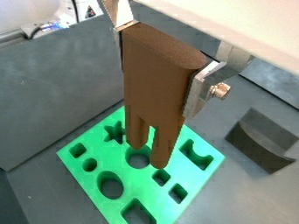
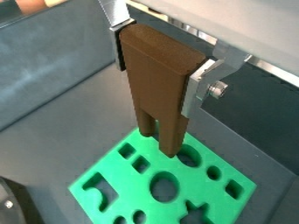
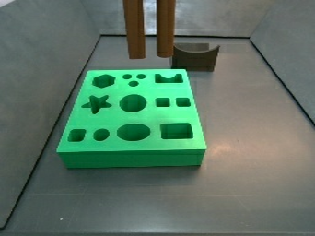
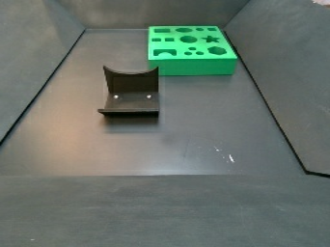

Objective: Insert the square-circle object.

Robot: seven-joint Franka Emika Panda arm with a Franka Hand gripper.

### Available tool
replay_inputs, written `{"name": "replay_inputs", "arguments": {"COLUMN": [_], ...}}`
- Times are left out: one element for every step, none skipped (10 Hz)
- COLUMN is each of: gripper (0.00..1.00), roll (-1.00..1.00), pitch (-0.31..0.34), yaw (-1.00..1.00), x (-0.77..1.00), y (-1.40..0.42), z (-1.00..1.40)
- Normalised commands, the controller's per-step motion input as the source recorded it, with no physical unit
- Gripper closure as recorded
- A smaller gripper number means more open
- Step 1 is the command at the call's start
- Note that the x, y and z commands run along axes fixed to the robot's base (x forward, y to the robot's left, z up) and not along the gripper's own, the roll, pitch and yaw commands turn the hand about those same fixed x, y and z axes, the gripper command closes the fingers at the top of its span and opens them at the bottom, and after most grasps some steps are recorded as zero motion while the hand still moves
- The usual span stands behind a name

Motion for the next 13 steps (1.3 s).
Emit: {"name": "replay_inputs", "arguments": {"gripper": [1.00,1.00,1.00,1.00,1.00,1.00,1.00,1.00,1.00,1.00,1.00,1.00,1.00], "roll": [0.16,0.20,0.28,0.33,0.37,0.32,0.11,0.14,0.09,0.04,0.03,0.00,0.01], "pitch": [-0.131,-0.129,-0.139,-0.143,-0.151,-0.113,-0.044,-0.061,-0.084,-0.100,-0.040,0.000,0.000], "yaw": [0.07,0.03,0.02,0.02,0.03,0.00,0.00,-0.02,-0.03,-0.02,0.00,0.00,0.07], "x": [-0.95,-0.97,-0.88,-0.81,-0.75,-0.52,-0.18,-0.19,-0.14,-0.16,0.00,0.16,0.33], "y": [-0.35,-0.33,-0.44,-0.48,-0.51,-0.35,-0.03,0.00,-0.02,-0.14,-0.27,-0.27,-0.23], "z": [-0.76,-0.73,-0.62,-0.55,-0.50,-0.35,-0.25,-0.35,-0.38,-0.37,-0.27,-0.17,-0.19]}}
